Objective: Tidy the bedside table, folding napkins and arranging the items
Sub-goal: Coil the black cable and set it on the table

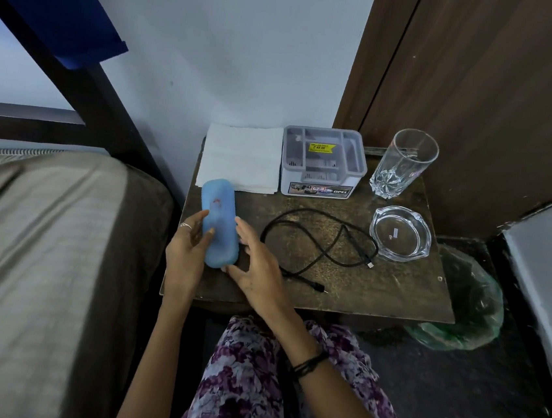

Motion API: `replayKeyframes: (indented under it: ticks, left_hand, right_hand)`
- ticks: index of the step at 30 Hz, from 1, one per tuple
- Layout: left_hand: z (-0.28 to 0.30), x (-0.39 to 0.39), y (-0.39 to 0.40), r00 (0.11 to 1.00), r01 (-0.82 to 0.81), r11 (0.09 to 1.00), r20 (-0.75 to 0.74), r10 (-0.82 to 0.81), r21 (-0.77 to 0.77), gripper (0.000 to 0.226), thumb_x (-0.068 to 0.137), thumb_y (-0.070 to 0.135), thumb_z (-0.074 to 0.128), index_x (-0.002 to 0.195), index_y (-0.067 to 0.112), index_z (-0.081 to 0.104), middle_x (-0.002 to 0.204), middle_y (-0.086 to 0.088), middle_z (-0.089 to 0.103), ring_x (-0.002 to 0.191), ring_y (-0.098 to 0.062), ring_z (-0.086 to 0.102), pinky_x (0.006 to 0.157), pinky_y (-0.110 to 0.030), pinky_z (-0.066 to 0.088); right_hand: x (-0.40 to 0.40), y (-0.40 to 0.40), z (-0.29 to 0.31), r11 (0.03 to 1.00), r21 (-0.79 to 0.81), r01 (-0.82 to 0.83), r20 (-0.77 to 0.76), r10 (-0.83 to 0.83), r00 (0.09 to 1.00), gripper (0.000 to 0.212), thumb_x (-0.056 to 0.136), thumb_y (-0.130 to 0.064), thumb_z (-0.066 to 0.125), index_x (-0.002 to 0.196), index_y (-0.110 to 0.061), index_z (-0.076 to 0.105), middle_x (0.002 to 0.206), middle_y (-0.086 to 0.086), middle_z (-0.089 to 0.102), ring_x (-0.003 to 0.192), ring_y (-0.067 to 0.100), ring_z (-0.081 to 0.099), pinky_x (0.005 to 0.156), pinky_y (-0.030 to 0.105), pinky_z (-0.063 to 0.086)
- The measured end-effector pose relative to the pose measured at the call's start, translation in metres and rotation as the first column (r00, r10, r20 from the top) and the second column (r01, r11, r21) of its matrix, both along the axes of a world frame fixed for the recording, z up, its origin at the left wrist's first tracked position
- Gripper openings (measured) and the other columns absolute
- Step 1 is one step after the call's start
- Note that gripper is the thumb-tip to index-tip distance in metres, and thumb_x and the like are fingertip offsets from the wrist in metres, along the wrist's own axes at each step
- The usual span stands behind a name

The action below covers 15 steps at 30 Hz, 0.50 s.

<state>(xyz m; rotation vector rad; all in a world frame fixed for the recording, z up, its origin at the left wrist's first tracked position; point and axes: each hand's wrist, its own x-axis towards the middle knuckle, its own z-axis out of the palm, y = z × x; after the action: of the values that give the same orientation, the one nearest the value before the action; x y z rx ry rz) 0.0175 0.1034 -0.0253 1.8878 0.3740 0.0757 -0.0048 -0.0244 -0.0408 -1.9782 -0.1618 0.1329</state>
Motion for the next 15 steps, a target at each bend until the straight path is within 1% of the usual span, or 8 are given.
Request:
replayKeyframes:
  ticks: [2, 5, 6, 8, 10, 12, 14, 15]
  left_hand:
    - [0.005, -0.005, -0.007, 1.000, -0.011, 0.995, 0.026, 0.008, 0.100, 0.038, 0.090, 0.010, 0.056, 0.127, 0.013, 0.053, 0.129, -0.005, 0.056, 0.117, -0.013, 0.051, 0.095, -0.025, 0.042]
    - [0.015, -0.016, -0.017, 0.988, -0.017, 0.970, 0.152, -0.021, 0.241, 0.031, 0.088, 0.006, 0.057, 0.118, 0.013, 0.059, 0.124, -0.003, 0.058, 0.119, -0.017, 0.051, 0.096, -0.025, 0.040]
    - [0.018, -0.020, -0.021, 0.981, -0.024, 0.964, 0.191, -0.028, 0.264, 0.028, 0.088, 0.007, 0.057, 0.114, 0.015, 0.061, 0.119, 0.001, 0.059, 0.117, -0.017, 0.051, 0.094, -0.022, 0.039]
    - [0.025, -0.026, -0.033, 0.969, -0.022, 0.963, 0.241, -0.045, 0.267, 0.022, 0.087, 0.010, 0.059, 0.105, 0.021, 0.065, 0.106, 0.009, 0.059, 0.105, -0.012, 0.053, 0.082, -0.013, 0.036]
    - [0.029, -0.031, -0.048, 0.967, 0.023, 0.972, 0.243, -0.081, 0.234, 0.016, 0.086, 0.013, 0.061, 0.098, 0.023, 0.067, 0.095, 0.014, 0.061, 0.093, -0.003, 0.054, 0.071, -0.007, 0.038]
    - [0.030, -0.034, -0.063, 0.973, 0.085, 0.982, 0.199, -0.118, 0.168, 0.011, 0.086, 0.014, 0.062, 0.093, 0.021, 0.067, 0.089, 0.014, 0.065, 0.083, 0.006, 0.057, 0.067, -0.001, 0.038]
    - [0.026, -0.036, -0.074, 0.974, 0.141, 0.975, 0.153, -0.167, 0.170, 0.010, 0.086, 0.012, 0.061, 0.093, 0.016, 0.067, 0.088, 0.006, 0.067, 0.075, 0.005, 0.059, 0.066, 0.000, 0.038]
    - [0.023, -0.036, -0.078, 0.968, 0.184, 0.958, 0.127, -0.215, 0.221, 0.011, 0.087, 0.010, 0.061, 0.094, 0.013, 0.068, 0.090, 0.001, 0.066, 0.075, 0.000, 0.059, 0.067, -0.003, 0.039]
  right_hand:
    - [-0.004, -0.014, 0.008, 0.998, -0.057, 0.011, 0.032, -0.009, 0.999, 0.063, 0.084, -0.012, 0.068, 0.140, -0.021, 0.040, 0.138, 0.002, 0.051, 0.122, 0.014, 0.051, 0.101, 0.033, 0.044]
    - [-0.010, -0.052, 0.028, 0.987, -0.115, 0.114, 0.128, -0.099, 0.987, 0.040, 0.089, -0.018, 0.061, 0.127, -0.025, 0.055, 0.119, -0.004, 0.065, 0.100, 0.007, 0.063, 0.088, 0.028, 0.053]
    - [-0.011, -0.067, 0.035, 0.981, -0.129, 0.144, 0.155, -0.124, 0.980, 0.034, 0.090, -0.019, 0.060, 0.123, -0.025, 0.059, 0.112, -0.005, 0.068, 0.094, 0.006, 0.065, 0.084, 0.027, 0.055]
    - [-0.014, -0.096, 0.047, 0.970, -0.170, 0.171, 0.174, -0.142, 0.975, 0.026, 0.089, -0.021, 0.060, 0.114, -0.025, 0.065, 0.102, -0.007, 0.070, 0.086, 0.007, 0.067, 0.077, 0.026, 0.056]
    - [-0.017, -0.118, 0.054, 0.959, -0.237, 0.155, 0.165, -0.118, 0.979, 0.019, 0.086, -0.024, 0.064, 0.104, -0.025, 0.070, 0.095, -0.012, 0.070, 0.083, 0.002, 0.064, 0.075, 0.021, 0.053]
    - [-0.020, -0.130, 0.055, 0.934, -0.336, 0.119, 0.151, -0.071, 0.986, 0.016, 0.084, -0.026, 0.066, 0.099, -0.025, 0.071, 0.089, -0.012, 0.068, 0.080, 0.002, 0.060, 0.073, 0.021, 0.050]
    - [-0.021, -0.130, 0.053, 0.900, -0.433, 0.058, 0.138, 0.002, 0.990, 0.018, 0.085, -0.026, 0.065, 0.101, -0.023, 0.071, 0.090, -0.009, 0.064, 0.080, 0.005, 0.058, 0.072, 0.025, 0.050]
    - [-0.021, -0.128, 0.052, 0.879, -0.476, 0.025, 0.138, 0.047, 0.989, 0.018, 0.086, -0.026, 0.064, 0.103, -0.023, 0.071, 0.092, -0.008, 0.062, 0.082, 0.007, 0.057, 0.072, 0.025, 0.050]
